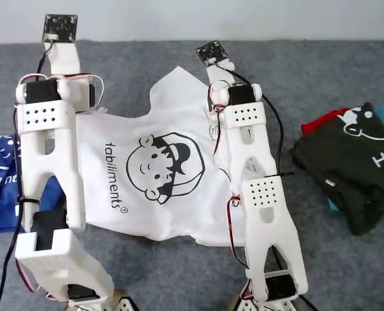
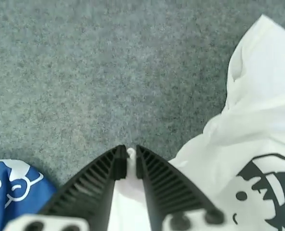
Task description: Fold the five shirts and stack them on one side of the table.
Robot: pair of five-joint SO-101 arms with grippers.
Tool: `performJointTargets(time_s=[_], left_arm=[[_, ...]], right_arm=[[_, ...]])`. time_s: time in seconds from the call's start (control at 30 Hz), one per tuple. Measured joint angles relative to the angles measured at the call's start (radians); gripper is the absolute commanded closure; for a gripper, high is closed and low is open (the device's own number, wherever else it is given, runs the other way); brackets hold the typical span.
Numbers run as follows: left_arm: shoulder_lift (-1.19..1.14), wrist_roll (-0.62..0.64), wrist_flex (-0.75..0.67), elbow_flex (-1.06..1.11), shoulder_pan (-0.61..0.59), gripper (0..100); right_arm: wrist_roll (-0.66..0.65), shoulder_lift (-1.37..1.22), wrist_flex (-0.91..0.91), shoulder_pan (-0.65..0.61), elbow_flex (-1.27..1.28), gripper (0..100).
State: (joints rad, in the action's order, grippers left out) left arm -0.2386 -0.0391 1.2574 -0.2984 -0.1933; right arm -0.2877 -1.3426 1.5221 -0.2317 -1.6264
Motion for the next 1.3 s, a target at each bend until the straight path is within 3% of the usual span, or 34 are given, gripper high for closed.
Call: performJointTargets(time_s=[0.1, 0.3, 0.6, 0.7, 0.87, 1.07, 1.3], left_arm=[[0.0, 0.002, -0.005, 0.0, 0.0, 95], [-0.078, -0.002, -0.005, 0.0, 0.0, 95], [-0.216, -0.002, -0.005, 0.0, -0.002, 95], [-0.236, 0.002, -0.011, 0.0, -0.002, 95], [-0.239, 0.002, -0.014, -0.021, -0.002, 94], [-0.239, -0.002, 0.012, -0.192, -0.002, 85], [-0.238, -0.002, 0.077, -0.265, -0.002, 82]], right_arm=[[-0.04, 0.0, 0.041, 0.003, -0.002, 83.0], [-0.052, 0.0, 0.068, 0.077, -0.002, 98.7], [-0.15, 0.0, 0.152, 0.189, -0.002, 98.7], [-0.15, 0.0, 0.172, 0.204, -0.002, 95.0], [-0.149, 0.0, 0.232, 0.221, -0.005, 78.3], [-0.107, 0.117, 0.232, 0.219, -0.009, 77.5], [-0.103, 0.288, 0.233, 0.215, 0.015, 77.5]])
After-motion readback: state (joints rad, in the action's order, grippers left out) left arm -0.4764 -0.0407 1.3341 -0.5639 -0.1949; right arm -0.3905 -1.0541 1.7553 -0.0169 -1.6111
